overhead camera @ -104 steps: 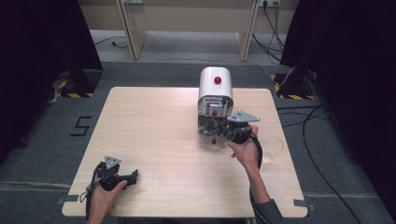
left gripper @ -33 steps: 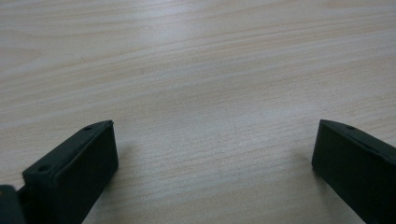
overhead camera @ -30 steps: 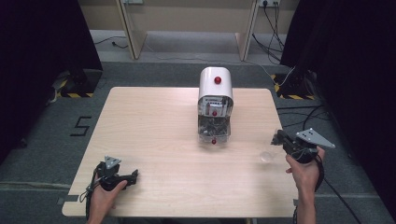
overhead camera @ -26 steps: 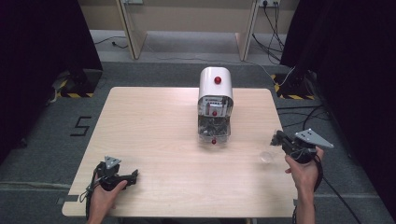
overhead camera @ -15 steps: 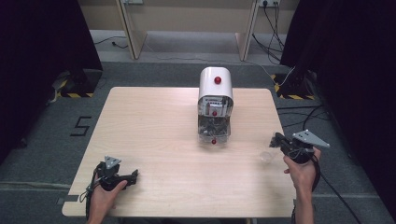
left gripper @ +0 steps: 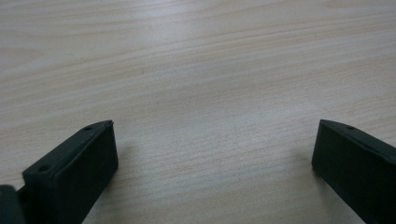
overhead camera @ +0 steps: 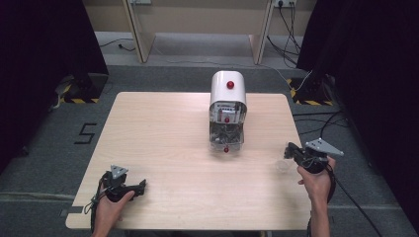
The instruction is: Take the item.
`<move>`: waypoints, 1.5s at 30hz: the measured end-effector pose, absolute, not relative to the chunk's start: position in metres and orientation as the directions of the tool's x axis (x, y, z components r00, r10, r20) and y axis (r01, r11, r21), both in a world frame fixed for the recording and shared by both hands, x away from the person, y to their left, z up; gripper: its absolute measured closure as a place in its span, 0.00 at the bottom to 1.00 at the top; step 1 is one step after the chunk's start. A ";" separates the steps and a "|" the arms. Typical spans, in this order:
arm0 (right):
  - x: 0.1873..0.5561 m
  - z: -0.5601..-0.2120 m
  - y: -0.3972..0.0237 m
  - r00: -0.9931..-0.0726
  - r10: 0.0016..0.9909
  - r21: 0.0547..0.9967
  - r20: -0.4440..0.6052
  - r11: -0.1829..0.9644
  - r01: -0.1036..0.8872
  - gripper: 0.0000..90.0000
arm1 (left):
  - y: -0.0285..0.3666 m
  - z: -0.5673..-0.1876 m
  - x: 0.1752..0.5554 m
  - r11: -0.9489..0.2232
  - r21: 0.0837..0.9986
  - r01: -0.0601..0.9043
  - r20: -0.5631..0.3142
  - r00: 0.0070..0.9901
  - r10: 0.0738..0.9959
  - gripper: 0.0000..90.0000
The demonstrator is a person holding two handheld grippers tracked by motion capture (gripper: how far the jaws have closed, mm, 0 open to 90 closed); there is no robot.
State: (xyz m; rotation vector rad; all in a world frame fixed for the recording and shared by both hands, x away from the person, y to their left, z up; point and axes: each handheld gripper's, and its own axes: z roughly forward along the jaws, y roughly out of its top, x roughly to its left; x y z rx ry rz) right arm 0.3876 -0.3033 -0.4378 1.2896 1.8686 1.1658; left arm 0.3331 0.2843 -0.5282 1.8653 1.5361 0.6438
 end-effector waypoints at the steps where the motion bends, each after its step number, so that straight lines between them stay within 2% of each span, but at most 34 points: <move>1: 0.388 -0.438 -0.303 -0.364 0.931 0.892 0.017 0.150 0.426 1.00 | 0.284 -0.528 0.333 -0.122 0.731 0.671 -0.021 0.201 0.979 0.00; 6: 0.387 -0.439 -0.303 -0.369 0.929 0.892 0.021 0.149 0.427 0.99 | 0.284 -0.528 0.333 -0.122 0.731 0.671 -0.021 0.201 0.979 0.00; 21: 0.385 -0.433 -0.299 -0.383 0.923 0.900 0.030 0.142 0.413 0.88 | 0.284 -0.528 0.333 -0.122 0.731 0.671 -0.021 0.201 0.979 0.00; 23: 0.384 -0.432 -0.297 -0.388 0.921 0.901 0.032 0.141 0.409 0.85 | 0.284 -0.528 0.333 -0.121 0.731 0.671 -0.022 0.201 0.979 0.00; 24: 0.385 -0.431 -0.294 -0.399 0.916 0.902 0.035 0.143 0.408 0.80 | 0.284 -0.528 0.333 -0.122 0.731 0.671 -0.021 0.201 0.979 0.00; 25: 0.385 -0.431 -0.294 -0.399 0.916 0.902 0.035 0.143 0.408 0.80 | 0.284 -0.528 0.333 -0.122 0.731 0.671 -0.021 0.201 0.979 0.00; 30: 0.385 -0.430 -0.282 -0.425 0.904 0.897 0.047 0.148 0.416 0.65 | 0.284 -0.528 0.333 -0.121 0.731 0.671 -0.022 0.201 0.979 0.00; 33: 0.385 -0.429 -0.274 -0.433 0.900 0.899 0.050 0.149 0.413 0.60 | 0.284 -0.528 0.333 -0.122 0.731 0.671 -0.022 0.201 0.979 0.00; 37: 0.384 -0.428 -0.265 -0.449 0.893 0.902 0.036 0.164 0.399 0.54 | 0.284 -0.528 0.333 -0.122 0.731 0.671 -0.022 0.201 0.979 0.00; 45: 0.381 -0.430 -0.239 -0.495 0.869 0.894 0.018 0.207 0.397 0.48 | 0.284 -0.528 0.333 -0.121 0.731 0.671 -0.022 0.201 0.979 0.00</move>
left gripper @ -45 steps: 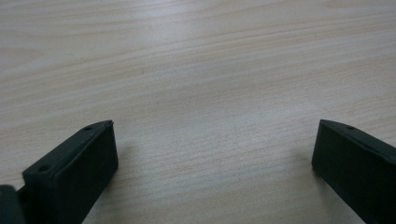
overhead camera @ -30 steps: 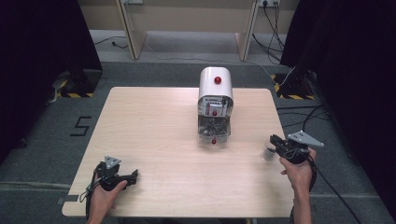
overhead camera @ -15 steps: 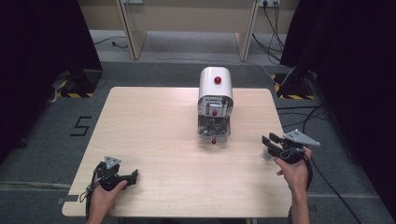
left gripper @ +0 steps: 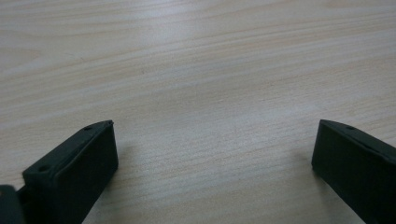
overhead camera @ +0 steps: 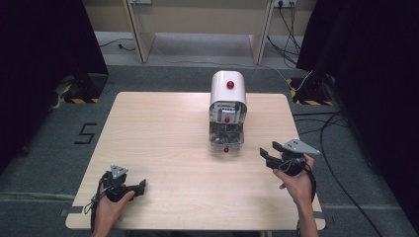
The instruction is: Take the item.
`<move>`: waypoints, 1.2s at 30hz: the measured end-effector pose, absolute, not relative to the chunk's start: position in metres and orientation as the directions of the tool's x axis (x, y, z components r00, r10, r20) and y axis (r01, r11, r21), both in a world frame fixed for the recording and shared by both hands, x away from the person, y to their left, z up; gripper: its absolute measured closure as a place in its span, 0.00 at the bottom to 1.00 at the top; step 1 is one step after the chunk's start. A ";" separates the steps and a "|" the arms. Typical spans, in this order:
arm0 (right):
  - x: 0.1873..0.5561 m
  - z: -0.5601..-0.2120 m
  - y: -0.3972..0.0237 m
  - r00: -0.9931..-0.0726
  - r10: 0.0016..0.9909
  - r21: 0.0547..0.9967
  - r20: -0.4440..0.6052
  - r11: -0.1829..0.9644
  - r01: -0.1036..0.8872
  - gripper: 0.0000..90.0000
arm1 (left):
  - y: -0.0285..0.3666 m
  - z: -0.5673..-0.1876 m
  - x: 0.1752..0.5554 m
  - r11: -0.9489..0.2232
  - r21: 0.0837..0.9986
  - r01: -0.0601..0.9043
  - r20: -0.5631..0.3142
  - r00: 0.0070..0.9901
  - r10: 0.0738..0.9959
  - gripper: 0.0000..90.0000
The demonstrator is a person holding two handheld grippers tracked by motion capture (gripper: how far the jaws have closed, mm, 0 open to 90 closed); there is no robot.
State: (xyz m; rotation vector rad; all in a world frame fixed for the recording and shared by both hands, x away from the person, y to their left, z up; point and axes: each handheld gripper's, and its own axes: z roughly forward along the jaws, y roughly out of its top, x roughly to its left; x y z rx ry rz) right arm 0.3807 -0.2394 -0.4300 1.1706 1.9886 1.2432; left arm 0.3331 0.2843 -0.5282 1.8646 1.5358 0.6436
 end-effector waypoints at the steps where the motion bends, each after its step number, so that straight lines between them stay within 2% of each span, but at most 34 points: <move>1: 0.380 -0.431 -0.237 -0.500 0.866 0.893 0.016 0.212 0.396 0.47 | 0.284 -0.528 0.333 -0.122 0.731 0.671 -0.022 0.201 0.979 0.00; 10: 0.374 -0.441 -0.225 -0.527 0.850 0.879 0.018 0.239 0.414 0.42 | 0.284 -0.528 0.333 -0.121 0.731 0.671 -0.022 0.201 0.979 0.00; 36: 0.360 -0.462 -0.211 -0.586 0.810 0.850 0.004 0.306 0.429 0.41 | 0.284 -0.528 0.333 -0.122 0.731 0.671 -0.021 0.201 0.979 0.00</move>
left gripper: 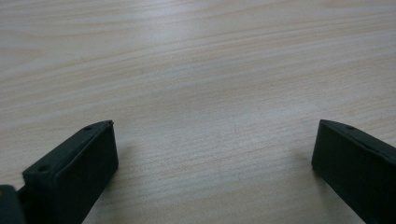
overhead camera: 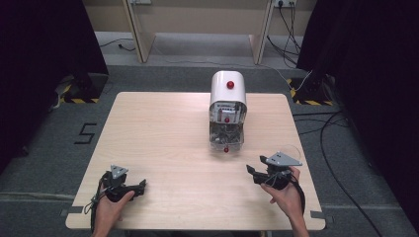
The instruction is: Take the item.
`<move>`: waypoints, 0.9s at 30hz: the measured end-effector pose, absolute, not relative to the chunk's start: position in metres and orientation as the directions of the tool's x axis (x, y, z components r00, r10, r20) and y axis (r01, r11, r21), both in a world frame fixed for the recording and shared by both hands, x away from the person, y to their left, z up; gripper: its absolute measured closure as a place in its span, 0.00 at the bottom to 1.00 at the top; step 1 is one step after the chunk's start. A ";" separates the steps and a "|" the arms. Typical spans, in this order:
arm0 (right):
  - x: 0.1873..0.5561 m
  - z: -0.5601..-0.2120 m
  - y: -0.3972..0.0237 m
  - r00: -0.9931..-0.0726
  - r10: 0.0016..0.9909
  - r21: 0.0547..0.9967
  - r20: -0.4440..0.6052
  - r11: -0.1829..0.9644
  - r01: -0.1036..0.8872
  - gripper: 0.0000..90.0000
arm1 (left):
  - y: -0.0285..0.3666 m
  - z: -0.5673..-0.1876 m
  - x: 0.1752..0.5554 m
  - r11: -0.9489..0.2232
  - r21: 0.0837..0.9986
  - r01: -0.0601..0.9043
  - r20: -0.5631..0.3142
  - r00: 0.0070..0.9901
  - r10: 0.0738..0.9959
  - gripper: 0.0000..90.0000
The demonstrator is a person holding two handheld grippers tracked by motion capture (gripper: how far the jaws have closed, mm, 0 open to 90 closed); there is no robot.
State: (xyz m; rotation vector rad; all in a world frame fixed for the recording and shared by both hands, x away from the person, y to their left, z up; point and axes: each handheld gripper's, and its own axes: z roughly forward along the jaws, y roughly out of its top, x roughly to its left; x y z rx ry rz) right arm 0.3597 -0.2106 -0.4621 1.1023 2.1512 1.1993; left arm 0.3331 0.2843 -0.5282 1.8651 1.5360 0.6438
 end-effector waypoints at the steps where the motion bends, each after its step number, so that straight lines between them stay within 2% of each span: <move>1: 0.359 -0.463 -0.210 -0.586 0.810 0.849 0.004 0.307 0.429 0.41 | 0.284 -0.528 0.333 -0.122 0.731 0.671 -0.021 0.201 0.979 0.00; 27: 0.344 -0.484 -0.220 -0.585 0.811 0.825 0.008 0.325 0.463 0.39 | 0.284 -0.528 0.333 -0.122 0.731 0.671 -0.021 0.201 0.979 0.00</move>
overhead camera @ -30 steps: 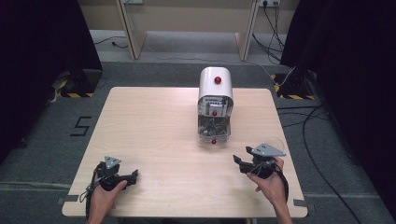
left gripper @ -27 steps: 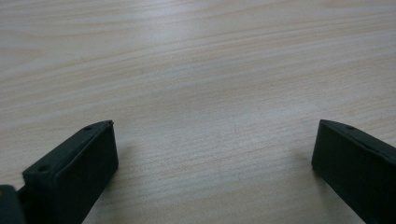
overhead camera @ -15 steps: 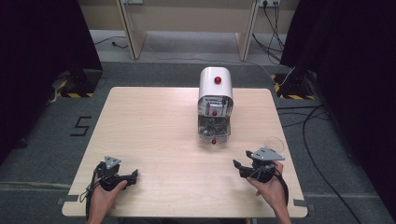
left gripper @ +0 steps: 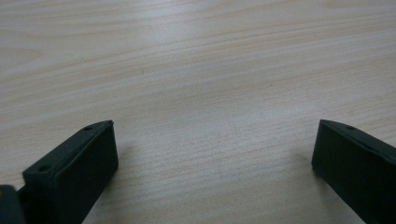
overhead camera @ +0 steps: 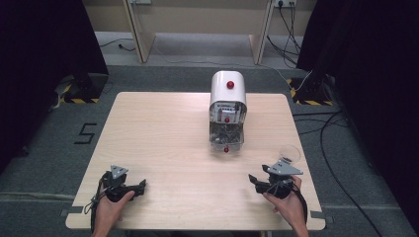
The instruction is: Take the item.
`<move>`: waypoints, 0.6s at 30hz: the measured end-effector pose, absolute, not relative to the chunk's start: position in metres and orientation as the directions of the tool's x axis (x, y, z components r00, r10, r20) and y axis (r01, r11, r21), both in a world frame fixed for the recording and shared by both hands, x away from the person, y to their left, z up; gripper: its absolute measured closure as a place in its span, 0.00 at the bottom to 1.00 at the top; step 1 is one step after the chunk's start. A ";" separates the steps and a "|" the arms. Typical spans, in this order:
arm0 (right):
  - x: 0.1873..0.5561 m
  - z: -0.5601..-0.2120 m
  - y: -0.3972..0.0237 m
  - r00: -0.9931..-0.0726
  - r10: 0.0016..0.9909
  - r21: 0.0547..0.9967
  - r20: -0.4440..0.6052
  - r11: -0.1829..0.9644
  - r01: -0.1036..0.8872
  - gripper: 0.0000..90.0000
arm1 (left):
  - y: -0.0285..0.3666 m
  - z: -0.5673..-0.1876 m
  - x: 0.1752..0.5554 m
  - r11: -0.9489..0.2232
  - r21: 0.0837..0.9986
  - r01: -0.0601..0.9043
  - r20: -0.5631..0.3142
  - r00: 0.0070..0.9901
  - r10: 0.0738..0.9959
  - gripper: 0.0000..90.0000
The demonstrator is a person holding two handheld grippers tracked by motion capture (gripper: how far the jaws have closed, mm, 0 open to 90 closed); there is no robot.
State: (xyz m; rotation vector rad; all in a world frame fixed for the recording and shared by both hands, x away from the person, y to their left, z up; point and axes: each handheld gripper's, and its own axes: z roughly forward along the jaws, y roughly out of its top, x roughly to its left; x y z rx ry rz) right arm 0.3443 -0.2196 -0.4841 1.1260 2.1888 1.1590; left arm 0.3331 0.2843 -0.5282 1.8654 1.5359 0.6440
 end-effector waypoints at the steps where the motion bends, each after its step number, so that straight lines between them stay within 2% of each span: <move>1: 0.343 -0.485 -0.220 -0.584 0.812 0.823 0.007 0.328 0.465 0.39 | 0.284 -0.528 0.333 -0.122 0.731 0.671 -0.021 0.201 0.979 0.00; 18: 0.333 -0.497 -0.229 -0.573 0.819 0.807 0.004 0.336 0.486 0.38 | 0.284 -0.528 0.333 -0.122 0.731 0.671 -0.021 0.201 0.979 0.00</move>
